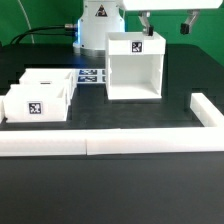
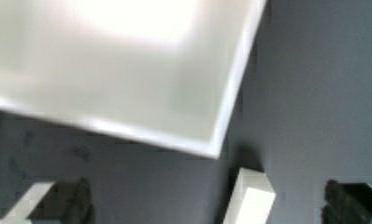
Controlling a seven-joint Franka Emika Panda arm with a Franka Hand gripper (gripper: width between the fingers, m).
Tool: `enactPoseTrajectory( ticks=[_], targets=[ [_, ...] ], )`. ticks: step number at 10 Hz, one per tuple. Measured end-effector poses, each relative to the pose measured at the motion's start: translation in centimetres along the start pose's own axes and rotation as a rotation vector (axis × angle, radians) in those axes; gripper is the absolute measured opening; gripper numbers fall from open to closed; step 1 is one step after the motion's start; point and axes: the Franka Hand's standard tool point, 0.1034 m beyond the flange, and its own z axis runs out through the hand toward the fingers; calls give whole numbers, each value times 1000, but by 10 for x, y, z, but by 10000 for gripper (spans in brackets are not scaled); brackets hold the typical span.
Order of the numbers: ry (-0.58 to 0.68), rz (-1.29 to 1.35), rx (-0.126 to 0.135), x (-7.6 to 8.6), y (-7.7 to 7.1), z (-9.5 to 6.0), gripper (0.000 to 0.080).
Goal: Assemble drawer
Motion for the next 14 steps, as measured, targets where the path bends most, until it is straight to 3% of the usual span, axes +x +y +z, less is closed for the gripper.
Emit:
enactPoseTrajectory(
  ticks=[4, 7, 9, 12, 14],
  targets=[
    [1, 34, 16, -7, -1, 1, 649],
    [3, 116, 38, -37, -11, 1, 649],
    [8, 174, 71, -53, -18, 13, 649],
    [11, 174, 68, -59, -21, 35, 649],
    [32, 173, 68, -55, -20, 38, 603]
  ],
)
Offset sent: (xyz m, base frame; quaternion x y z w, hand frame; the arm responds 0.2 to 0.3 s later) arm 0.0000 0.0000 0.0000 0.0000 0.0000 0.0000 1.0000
